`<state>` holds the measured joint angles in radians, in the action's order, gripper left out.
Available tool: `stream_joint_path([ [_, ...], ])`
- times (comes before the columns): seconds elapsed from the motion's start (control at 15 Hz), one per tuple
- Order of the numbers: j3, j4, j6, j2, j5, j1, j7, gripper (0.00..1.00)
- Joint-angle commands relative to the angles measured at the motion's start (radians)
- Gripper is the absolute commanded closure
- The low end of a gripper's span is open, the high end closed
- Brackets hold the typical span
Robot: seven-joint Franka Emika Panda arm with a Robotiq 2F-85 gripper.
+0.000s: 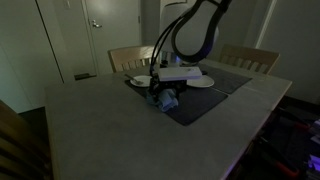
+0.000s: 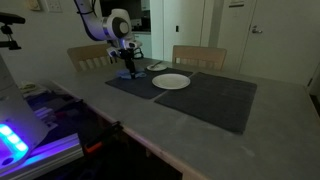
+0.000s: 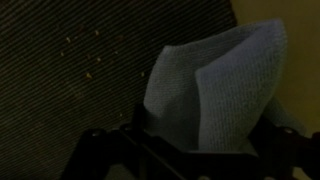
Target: Pick up the blue towel and wipe the plate on the right
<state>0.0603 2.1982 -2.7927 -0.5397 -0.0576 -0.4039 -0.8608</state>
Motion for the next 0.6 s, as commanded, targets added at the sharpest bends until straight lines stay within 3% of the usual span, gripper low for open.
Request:
stream_joint_path([
  [0.0,-0.008,-0.025,-0.005,-0.026,0.015,-0.001,0.008,0.34],
  [0.33,-0.023,-0.045,0.016,-0.019,0.01,0.007,0.037,0.7],
  [0.53,-0.089,-0.055,0.03,-0.009,0.042,0.06,0.136,0.91],
])
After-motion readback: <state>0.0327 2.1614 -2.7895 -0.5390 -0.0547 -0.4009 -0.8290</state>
